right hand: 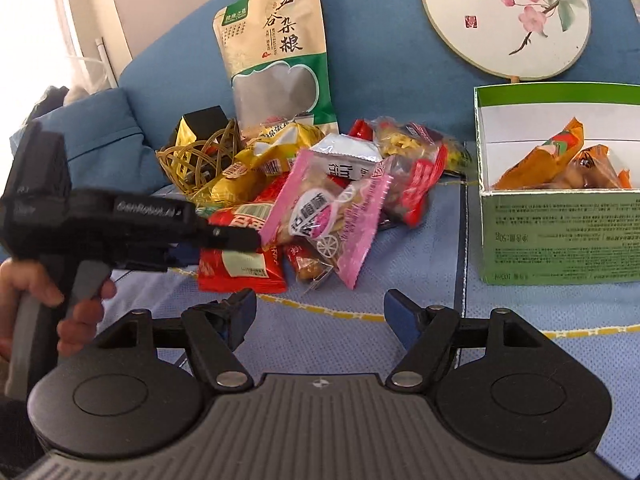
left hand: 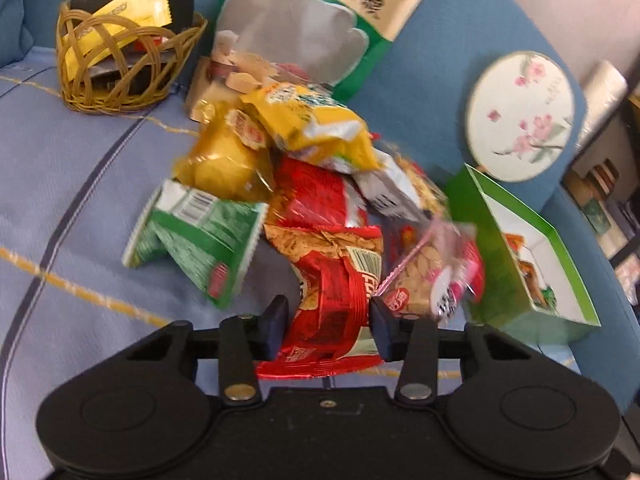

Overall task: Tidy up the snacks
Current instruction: 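Grasp the red snack packet from the heap with the left tool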

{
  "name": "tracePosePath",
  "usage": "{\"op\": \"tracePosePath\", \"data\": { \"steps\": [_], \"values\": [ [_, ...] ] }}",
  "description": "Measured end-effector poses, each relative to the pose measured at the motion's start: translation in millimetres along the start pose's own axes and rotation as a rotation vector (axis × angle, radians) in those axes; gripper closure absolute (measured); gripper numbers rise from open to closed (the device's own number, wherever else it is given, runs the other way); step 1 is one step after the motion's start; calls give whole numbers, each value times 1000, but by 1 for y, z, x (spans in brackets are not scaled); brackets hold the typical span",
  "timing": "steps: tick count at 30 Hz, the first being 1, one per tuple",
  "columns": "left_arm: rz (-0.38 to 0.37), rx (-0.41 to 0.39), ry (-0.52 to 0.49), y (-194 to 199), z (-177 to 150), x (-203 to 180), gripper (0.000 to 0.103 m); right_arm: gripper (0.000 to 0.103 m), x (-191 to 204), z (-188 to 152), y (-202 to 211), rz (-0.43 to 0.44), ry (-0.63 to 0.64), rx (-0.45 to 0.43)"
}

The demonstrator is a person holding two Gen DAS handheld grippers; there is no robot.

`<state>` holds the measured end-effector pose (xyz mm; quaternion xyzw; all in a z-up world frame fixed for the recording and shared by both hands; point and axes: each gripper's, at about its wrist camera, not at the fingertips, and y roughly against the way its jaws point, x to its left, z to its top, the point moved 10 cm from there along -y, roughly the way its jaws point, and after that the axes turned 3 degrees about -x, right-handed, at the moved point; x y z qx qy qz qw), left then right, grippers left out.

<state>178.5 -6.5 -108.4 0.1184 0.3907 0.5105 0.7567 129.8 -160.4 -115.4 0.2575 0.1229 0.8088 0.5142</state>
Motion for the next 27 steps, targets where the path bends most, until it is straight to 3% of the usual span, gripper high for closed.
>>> {"op": "tracePosePath", "data": {
  "steps": [4,5,6,8,16,27],
  "values": [
    [-108,83,-9,22,-28,-19,103,0,7,-5,-3,37,2,34],
    [-111,81,-19,28,-32,-21,90,0,9,-7,-3,44,6,43],
    [-101,72,-26,34,-33,-20,58,0,11,-8,-3,53,11,49],
    [-85,49,-16,42,-30,-15,45,0,17,-10,-2,80,18,64],
    [-126,72,136,31,-19,-4,47,0,38,-12,-15,162,58,72],
    [-74,74,130,13,-12,-1,52,0,44,-8,-33,208,72,106]
  ]
}}
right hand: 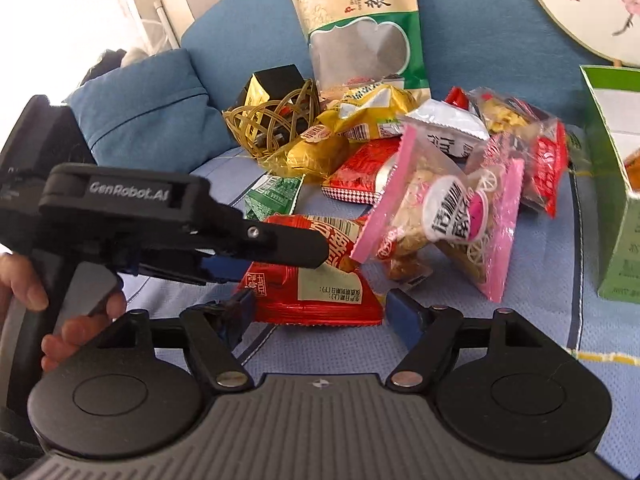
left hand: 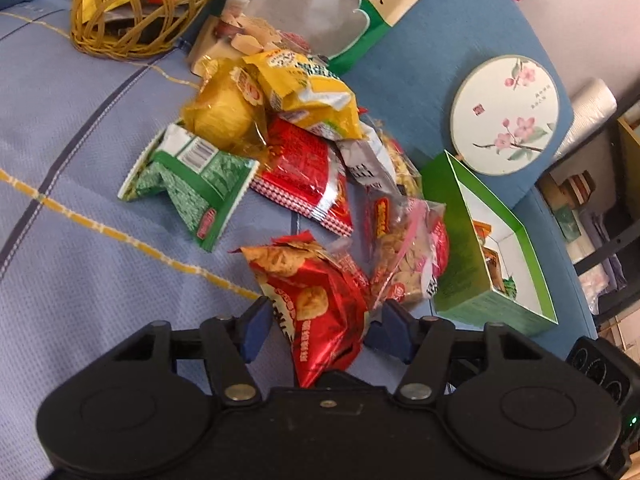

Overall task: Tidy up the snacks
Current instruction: 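Grasp the red snack packet from the heap with the left tool, then drop the red packet into the green box with the left tool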

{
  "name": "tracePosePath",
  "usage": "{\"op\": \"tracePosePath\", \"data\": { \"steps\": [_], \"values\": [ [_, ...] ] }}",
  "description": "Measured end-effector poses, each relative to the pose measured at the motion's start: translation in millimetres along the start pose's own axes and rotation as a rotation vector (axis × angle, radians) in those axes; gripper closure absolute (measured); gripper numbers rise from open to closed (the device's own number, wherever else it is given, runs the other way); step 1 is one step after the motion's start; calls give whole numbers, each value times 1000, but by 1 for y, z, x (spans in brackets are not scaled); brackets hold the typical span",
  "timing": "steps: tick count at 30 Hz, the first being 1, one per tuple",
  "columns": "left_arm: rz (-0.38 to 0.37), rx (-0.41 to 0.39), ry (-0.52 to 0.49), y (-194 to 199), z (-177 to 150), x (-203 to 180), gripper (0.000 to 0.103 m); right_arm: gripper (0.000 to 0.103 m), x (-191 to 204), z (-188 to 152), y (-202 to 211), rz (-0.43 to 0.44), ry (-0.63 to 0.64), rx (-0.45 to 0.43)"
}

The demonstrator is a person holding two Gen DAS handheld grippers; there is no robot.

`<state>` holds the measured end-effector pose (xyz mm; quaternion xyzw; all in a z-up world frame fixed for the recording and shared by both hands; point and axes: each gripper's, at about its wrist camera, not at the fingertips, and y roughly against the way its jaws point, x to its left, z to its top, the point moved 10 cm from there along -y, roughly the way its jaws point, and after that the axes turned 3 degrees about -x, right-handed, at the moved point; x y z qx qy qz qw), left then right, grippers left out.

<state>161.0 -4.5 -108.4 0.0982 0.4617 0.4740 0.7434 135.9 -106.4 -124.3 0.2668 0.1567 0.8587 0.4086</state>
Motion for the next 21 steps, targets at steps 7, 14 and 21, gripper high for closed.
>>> {"op": "tracePosePath", "data": {
  "steps": [7,14,21],
  "values": [
    [18,8,-27,-8,1,6,80,0,-2,2,-9,7,2,3],
    [40,-34,-46,21,7,0,86,69,2,9,11,-10,23,-31],
    [-36,-74,-75,42,21,-34,87,72,12,31,46,-38,103,-152]
  ]
}}
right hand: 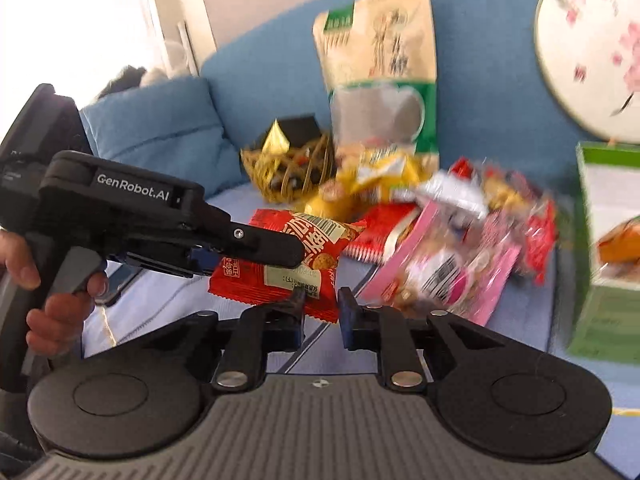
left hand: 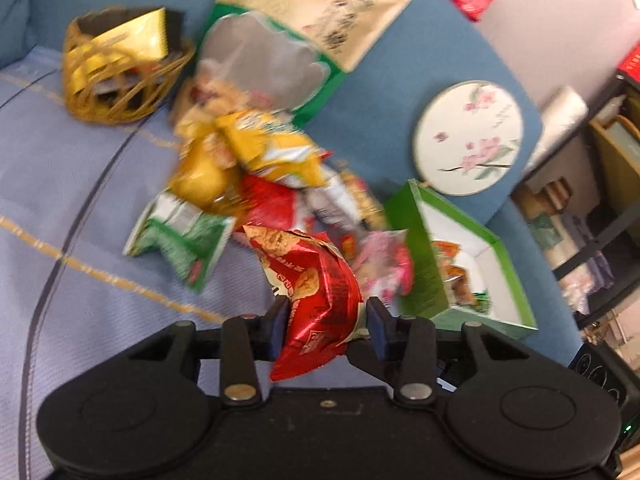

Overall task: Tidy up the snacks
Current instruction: 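Drop the red packet into the green box with the left tool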

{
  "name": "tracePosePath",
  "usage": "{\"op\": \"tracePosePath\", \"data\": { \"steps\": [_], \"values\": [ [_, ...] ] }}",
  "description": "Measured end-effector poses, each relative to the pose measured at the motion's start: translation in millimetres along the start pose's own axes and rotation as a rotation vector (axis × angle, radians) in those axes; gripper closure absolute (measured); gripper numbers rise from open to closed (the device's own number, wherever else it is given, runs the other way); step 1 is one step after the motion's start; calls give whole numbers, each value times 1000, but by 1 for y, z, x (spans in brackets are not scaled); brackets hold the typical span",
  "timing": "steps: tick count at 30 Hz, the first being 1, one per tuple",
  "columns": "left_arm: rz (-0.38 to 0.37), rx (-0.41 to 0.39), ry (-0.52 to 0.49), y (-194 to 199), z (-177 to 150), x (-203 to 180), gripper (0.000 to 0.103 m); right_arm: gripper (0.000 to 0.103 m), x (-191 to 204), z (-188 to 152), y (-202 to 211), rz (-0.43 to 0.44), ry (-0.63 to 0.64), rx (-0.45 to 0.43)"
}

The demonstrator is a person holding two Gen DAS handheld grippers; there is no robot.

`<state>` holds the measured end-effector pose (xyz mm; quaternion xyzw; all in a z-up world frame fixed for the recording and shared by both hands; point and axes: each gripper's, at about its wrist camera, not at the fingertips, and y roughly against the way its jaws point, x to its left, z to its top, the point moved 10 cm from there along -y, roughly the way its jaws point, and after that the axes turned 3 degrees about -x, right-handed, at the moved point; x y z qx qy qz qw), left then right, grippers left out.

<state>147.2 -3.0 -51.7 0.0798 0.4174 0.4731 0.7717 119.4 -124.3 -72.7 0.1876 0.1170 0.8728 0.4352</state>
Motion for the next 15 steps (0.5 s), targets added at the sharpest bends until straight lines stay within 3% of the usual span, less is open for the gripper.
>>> {"op": "tracePosePath", "data": {
  "steps": [15],
  "values": [
    [-238,28,-192,-85,30,-140,88,73,-104,49,82,-293,-75,-213]
  ]
}}
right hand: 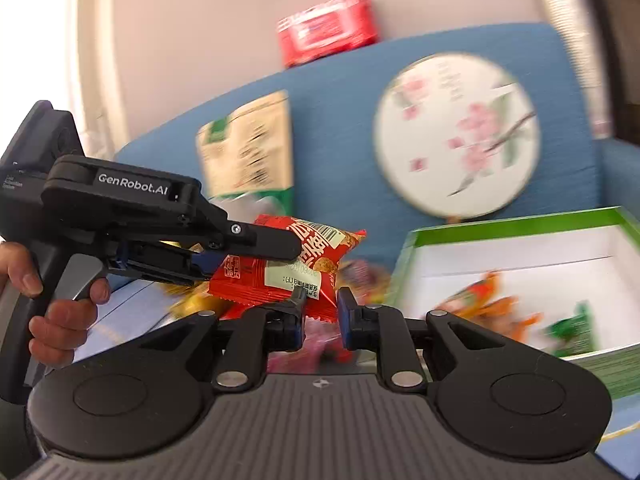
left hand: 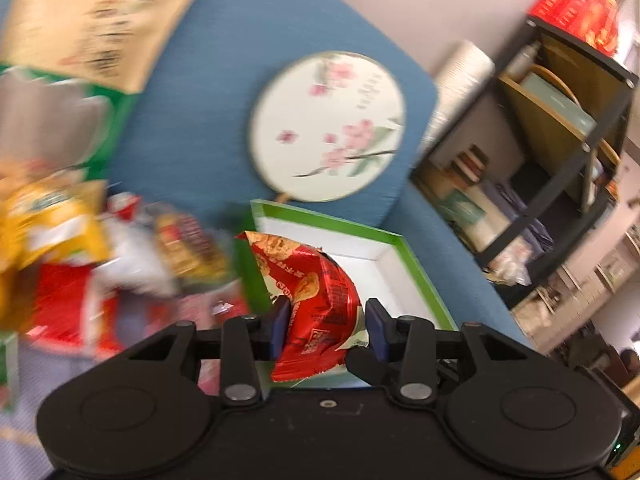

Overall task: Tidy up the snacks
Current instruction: 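Drop the red packet into the green box with the left tool, then grasp the pink-printed clear packet with the left tool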

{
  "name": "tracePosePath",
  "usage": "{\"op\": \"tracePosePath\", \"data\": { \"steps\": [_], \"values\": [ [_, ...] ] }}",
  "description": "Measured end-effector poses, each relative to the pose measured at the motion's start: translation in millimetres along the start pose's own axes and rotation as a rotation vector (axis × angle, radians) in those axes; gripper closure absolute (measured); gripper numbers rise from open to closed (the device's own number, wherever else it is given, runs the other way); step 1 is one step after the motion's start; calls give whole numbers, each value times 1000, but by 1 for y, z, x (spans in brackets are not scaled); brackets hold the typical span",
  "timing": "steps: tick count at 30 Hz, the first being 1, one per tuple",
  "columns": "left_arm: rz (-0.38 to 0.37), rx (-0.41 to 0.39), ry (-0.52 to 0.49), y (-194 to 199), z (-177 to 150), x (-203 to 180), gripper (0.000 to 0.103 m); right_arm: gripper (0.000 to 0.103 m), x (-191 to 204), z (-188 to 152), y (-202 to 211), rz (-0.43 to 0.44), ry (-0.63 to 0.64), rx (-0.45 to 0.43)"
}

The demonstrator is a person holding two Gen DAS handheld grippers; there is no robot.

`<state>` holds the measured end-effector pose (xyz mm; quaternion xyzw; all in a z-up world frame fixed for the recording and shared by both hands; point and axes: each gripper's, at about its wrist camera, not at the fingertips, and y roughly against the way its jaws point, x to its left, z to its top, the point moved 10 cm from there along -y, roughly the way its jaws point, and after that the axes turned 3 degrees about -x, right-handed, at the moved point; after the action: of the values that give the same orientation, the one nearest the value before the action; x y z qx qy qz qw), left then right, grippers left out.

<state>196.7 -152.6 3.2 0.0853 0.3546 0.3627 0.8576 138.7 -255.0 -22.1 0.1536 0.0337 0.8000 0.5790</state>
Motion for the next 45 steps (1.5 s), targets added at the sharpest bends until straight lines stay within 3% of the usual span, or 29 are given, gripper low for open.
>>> {"op": "tracePosePath", "data": {
  "steps": [10,13,14,15,16,17,18,19,21,23,25,29,31,39,45],
  "values": [
    [-160,56,-71,-86,7,-63,91,73,-78,-2,10,-221,-69,1],
    [-202,94,-94,-111,0,-79,98,81,-94,-10,4,-259,-99,25],
    [-186,102,-128,-120,-5,-81,89,80,-99,-12,4,-291,-91,24],
    [-156,103,-157,-125,-8,-80,66,74,-105,-15,4,-335,-74,29],
    [-118,100,-175,-129,-11,-77,49,61,-111,-19,3,-380,-57,52],
    [-92,85,-172,-128,-11,-72,30,61,-114,-23,3,-401,-48,76],
    [-85,66,-157,-124,-10,-67,22,61,-116,-24,5,-402,-53,79],
    [-88,55,-142,-119,-9,-63,18,61,-115,-23,7,-394,-60,69],
    [-70,41,-129,-105,-5,-55,0,59,-107,-15,11,-368,-47,25],
    [-38,9,-134,-88,1,-47,0,52,-98,-12,12,-336,-28,2],
    [6,-40,-131,-65,7,-38,0,26,-90,-11,6,-302,-19,6],
    [76,-85,-115,-19,3,-15,0,13,-67,-11,-2,-220,1,10],
    [124,-93,-89,4,-5,2,0,1,-52,-11,-4,-178,20,5],
    [287,-114,9,72,-50,70,0,0,18,-35,-26,43,69,102],
    [286,-91,31,68,-51,92,0,0,55,-72,-43,123,159,239]
  ]
}}
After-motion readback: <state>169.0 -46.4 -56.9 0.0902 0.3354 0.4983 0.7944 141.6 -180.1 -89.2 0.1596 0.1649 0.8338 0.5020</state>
